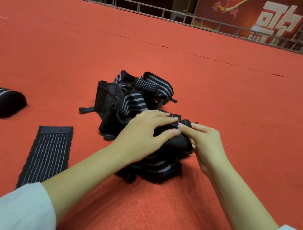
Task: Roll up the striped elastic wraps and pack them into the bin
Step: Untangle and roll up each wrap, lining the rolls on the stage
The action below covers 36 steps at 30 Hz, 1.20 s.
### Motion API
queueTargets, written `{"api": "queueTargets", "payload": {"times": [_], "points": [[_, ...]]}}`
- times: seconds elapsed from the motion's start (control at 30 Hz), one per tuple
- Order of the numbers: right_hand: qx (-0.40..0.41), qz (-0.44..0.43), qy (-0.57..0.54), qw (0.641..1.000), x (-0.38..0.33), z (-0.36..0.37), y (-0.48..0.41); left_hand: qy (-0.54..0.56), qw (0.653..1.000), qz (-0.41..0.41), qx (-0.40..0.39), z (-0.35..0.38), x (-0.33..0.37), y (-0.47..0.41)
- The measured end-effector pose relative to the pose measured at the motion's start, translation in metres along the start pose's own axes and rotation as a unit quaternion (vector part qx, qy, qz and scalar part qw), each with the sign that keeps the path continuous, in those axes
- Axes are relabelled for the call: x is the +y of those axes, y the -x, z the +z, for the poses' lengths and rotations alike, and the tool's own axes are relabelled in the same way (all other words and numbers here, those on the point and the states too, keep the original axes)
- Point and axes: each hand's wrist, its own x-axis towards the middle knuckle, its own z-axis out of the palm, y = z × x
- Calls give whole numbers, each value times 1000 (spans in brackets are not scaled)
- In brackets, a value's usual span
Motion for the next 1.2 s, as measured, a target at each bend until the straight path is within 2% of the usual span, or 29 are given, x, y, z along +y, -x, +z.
{"api": "queueTargets", "payload": {"times": [0.07,0.2,0.4,0.53,0.7,0.83,0.9,1.0,1.1,1.2], "points": [[5,-4,27,1000,0,1,1,17,999,-39,-1,-1,8,0],[-6,7,18,1000,-4,1,3,-115,990,-84,-1,-1,17,-6],[-5,23,32,999,-4,-3,-4,-80,996,-31,16,0,1,-5],[54,21,68,996,0,-23,-12,-62,995,-53,56,-17,-26,-4],[20,32,63,997,3,-6,-16,-131,990,-3,-49,-13,-29,-7],[7,15,23,1000,-12,2,-19,-41,998,-6,-55,-18,-15,-12],[-8,-10,16,1000,-22,-1,-19,10,1000,-6,-23,-26,-5,-15],[-24,-94,83,992,-48,-2,-15,2,1000,25,17,-40,20,-28],[-51,-190,174,965,-90,5,-6,-18,998,62,19,-61,50,-47],[-37,-252,211,944,-131,14,7,-10,997,62,45,-81,77,-61]]}}
